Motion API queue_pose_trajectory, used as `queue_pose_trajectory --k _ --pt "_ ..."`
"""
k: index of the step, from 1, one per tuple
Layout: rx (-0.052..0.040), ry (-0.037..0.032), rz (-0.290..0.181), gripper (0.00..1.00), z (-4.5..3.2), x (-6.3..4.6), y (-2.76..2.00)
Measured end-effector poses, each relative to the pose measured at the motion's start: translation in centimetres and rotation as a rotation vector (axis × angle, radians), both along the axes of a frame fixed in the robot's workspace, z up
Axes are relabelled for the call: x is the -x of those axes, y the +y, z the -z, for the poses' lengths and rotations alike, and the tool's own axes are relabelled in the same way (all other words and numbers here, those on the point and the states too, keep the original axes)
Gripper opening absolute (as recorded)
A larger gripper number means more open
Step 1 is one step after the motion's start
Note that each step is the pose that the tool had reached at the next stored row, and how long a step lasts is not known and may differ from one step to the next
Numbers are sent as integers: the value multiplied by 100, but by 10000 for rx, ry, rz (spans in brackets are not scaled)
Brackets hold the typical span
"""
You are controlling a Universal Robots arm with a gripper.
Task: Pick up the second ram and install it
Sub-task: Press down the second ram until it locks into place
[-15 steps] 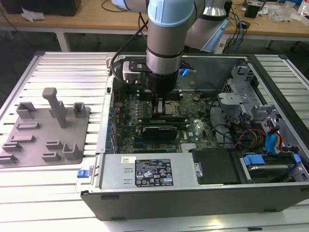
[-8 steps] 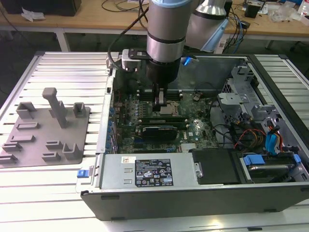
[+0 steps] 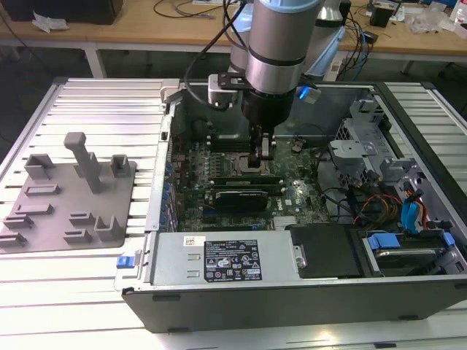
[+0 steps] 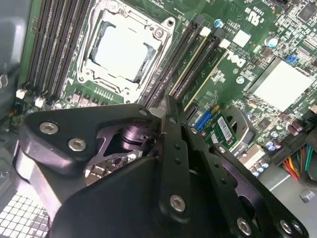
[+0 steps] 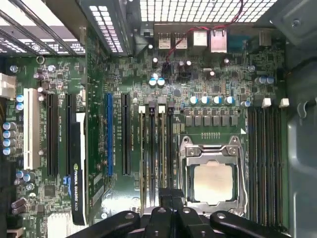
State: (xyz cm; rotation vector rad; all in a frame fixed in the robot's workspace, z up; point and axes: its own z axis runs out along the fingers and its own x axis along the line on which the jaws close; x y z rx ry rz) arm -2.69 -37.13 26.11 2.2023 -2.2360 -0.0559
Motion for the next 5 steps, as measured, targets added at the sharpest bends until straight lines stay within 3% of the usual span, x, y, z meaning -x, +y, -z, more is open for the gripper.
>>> queue_pose_trajectory --k 5 --pt "0 -1 0 8 0 -1 0"
